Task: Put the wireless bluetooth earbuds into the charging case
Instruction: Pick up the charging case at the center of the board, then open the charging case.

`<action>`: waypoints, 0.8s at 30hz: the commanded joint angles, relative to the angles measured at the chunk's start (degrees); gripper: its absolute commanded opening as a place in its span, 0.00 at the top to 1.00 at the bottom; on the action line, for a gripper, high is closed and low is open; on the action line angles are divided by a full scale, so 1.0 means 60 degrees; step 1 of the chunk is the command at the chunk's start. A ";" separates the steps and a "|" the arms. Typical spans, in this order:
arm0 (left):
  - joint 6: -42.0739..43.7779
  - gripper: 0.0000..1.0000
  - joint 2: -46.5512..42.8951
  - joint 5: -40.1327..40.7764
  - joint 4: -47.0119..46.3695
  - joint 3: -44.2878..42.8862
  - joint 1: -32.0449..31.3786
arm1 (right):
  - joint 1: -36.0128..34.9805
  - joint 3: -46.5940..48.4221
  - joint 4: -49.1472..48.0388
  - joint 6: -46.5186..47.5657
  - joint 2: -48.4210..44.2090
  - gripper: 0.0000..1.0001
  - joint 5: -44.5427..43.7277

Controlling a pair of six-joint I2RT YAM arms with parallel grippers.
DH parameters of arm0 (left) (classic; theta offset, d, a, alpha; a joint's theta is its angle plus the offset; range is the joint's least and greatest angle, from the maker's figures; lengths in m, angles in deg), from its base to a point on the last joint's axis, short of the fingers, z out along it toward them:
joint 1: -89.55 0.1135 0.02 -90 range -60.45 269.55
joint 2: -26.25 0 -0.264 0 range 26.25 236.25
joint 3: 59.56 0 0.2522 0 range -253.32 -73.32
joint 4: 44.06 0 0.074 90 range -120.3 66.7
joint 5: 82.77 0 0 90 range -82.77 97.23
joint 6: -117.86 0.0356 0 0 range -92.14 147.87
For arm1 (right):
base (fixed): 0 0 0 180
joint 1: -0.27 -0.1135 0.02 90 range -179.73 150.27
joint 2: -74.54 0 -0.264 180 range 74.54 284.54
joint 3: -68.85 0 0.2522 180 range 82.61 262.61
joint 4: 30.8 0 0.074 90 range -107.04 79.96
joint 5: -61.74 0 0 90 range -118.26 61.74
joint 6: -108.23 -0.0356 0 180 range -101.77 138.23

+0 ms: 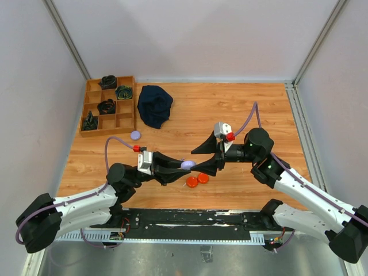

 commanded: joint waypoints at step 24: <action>0.5351 1.00 -0.0245 0.0116 0.2067 -0.0028 0.0016 | 0.0002 0.1455 0.2564 0.1186 0.0016 0.35 -0.1918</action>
